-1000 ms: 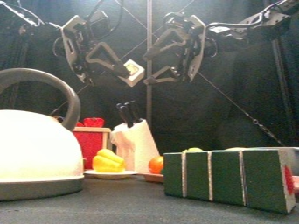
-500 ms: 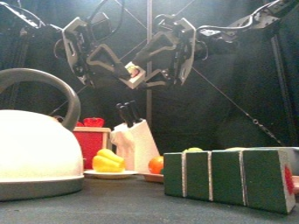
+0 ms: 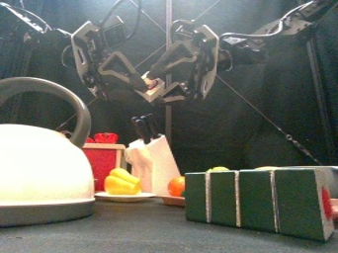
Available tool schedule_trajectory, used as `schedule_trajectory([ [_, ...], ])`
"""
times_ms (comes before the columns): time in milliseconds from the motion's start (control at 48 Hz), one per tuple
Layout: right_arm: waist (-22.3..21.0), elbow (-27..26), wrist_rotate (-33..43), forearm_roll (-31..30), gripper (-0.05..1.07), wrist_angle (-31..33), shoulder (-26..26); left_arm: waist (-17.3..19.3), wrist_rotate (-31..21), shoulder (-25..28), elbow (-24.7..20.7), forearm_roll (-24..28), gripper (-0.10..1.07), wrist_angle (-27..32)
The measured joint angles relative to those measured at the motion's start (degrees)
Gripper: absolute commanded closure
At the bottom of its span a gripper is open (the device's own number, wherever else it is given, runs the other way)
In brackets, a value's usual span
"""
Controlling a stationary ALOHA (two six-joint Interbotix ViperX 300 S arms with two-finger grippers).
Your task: Hand over white sushi piece
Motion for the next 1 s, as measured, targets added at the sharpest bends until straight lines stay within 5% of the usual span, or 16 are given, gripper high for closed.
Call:
schedule_trajectory([
  [625, -0.1, 0.0, -0.2, 0.1, 0.56, -0.1, 0.6, 0.0, -0.1, 0.1, 0.0, -0.1, 0.39, 0.1],
  [833, -0.1, 0.0, -0.2, 0.2, 0.59, -0.1, 0.7, 0.1, -0.3, 0.4, 0.0, 0.0, 0.37, 0.0],
  [1000, -0.1, 0.0, -0.1, 0.3, 0.59, -0.1, 0.7, 0.2, -0.4, 0.5, 0.0, -0.5, 0.24, 0.0],
])
